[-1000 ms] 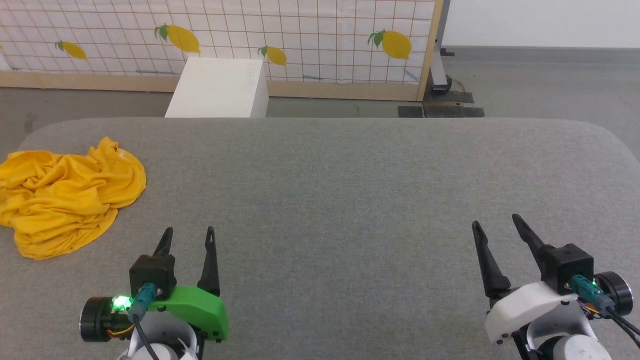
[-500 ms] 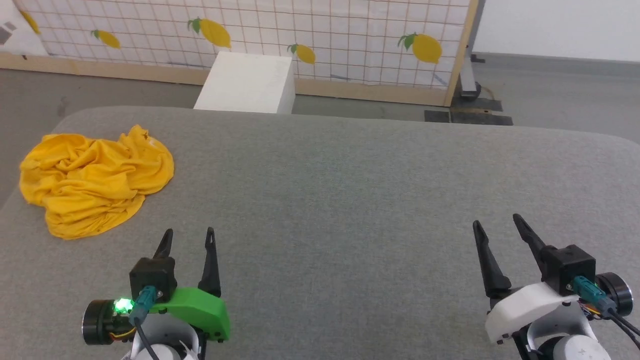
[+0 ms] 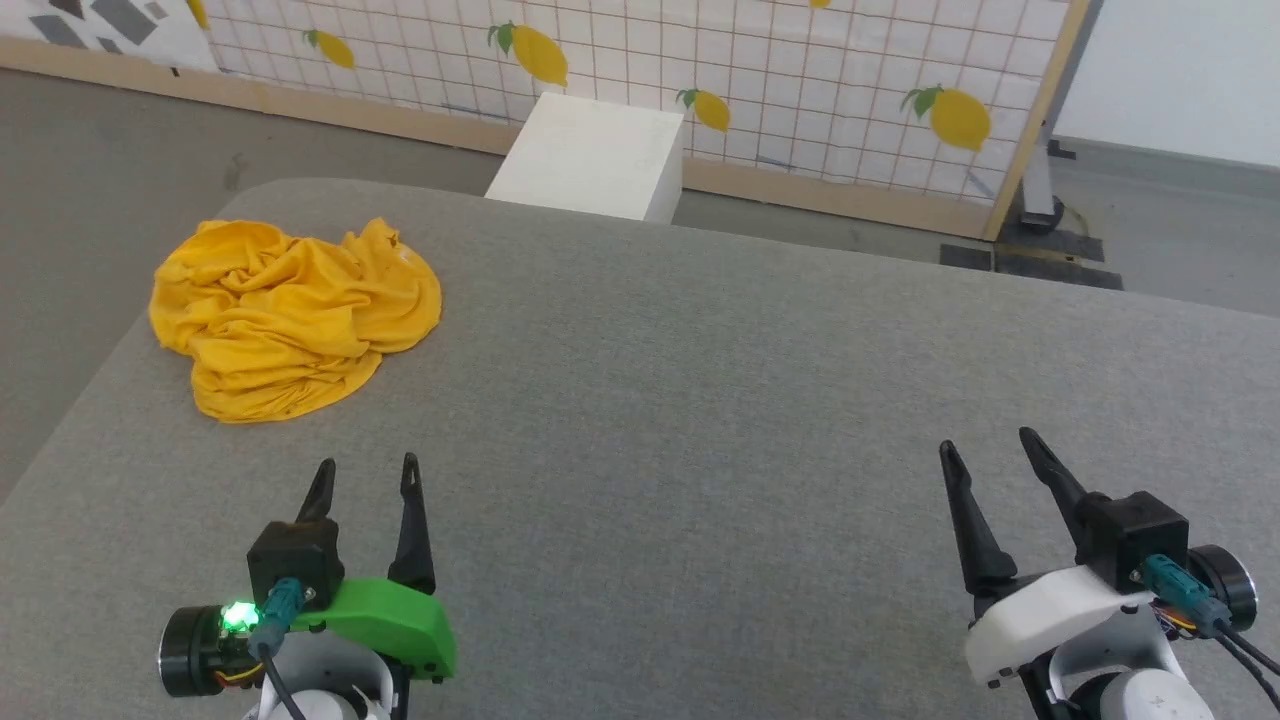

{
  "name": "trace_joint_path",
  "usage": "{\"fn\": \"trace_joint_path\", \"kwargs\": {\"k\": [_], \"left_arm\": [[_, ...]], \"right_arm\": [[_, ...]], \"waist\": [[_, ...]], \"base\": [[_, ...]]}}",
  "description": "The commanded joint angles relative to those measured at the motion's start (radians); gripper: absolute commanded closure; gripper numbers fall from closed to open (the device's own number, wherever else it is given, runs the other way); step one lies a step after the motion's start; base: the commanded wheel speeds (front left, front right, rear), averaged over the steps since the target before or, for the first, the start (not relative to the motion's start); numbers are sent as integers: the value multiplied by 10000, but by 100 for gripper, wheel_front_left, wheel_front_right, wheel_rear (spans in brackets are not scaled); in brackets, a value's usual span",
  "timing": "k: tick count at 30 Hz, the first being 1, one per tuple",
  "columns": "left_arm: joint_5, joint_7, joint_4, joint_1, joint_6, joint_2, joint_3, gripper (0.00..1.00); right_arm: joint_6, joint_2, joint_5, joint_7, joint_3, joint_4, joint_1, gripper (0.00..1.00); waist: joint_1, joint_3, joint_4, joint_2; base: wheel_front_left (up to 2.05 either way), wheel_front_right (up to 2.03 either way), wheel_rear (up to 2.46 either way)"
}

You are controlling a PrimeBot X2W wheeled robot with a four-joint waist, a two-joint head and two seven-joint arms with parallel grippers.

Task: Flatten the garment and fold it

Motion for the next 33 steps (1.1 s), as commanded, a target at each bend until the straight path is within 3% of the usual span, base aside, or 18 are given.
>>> {"fn": "trace_joint_path", "kwargs": {"k": [1, 33], "left_arm": [[-62, -110, 3, -46, 111, 93, -15, 0], [-797, -817, 50, 209, 899, 443, -102, 0]], "right_arm": [[-6, 8, 93, -89, 31, 42, -171, 0], [-11, 14, 359, -379, 253, 244, -319, 0]], "waist": [[0, -3, 170, 0], [0, -16, 1772, 0]], "base": [[0, 0, 0], [0, 0, 0]]}}
